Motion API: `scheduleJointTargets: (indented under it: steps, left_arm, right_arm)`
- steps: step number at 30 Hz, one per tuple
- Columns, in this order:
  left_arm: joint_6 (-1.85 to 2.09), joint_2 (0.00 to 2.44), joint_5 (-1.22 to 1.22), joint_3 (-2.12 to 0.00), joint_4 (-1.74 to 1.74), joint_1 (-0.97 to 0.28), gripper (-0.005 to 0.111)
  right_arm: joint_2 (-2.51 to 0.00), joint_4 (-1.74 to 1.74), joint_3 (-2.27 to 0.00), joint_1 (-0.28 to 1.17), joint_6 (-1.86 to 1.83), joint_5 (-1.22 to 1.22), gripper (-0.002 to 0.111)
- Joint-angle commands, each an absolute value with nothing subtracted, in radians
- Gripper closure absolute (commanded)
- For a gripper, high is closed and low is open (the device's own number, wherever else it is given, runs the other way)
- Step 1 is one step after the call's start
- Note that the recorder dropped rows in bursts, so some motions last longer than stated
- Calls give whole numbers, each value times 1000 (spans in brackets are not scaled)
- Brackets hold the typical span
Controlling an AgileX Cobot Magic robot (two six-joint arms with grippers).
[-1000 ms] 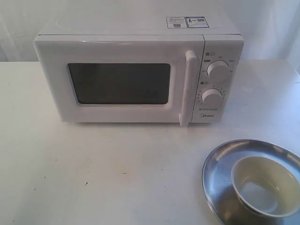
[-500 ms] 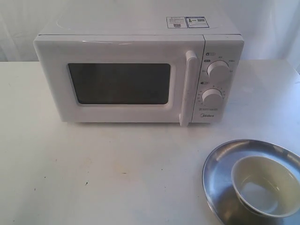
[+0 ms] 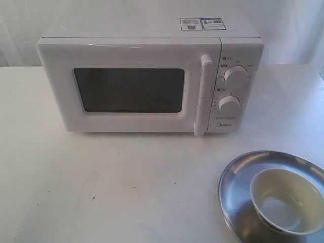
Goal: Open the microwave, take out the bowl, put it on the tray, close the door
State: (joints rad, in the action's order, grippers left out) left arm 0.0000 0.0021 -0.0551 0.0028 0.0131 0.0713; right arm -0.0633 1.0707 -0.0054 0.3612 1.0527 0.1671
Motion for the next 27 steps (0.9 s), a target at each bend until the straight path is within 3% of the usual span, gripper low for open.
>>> scheduleJointTargets:
  steps: [1, 6, 15, 27]
  left_arm:
    - [0, 0, -52, 0, 7, 69, 107]
    - [0, 0, -52, 0, 7, 69, 107]
    - [0, 0, -52, 0, 7, 69, 107]
    - [0, 0, -52, 0, 7, 69, 107]
  right_arm:
    - [-43, 719, 0, 357, 655, 120, 108]
    - [-10, 345, 0, 357, 284, 7, 108]
    - [-9, 65, 0, 268, 58, 0, 108]
    - [-9, 18, 0, 259, 27, -6, 108]
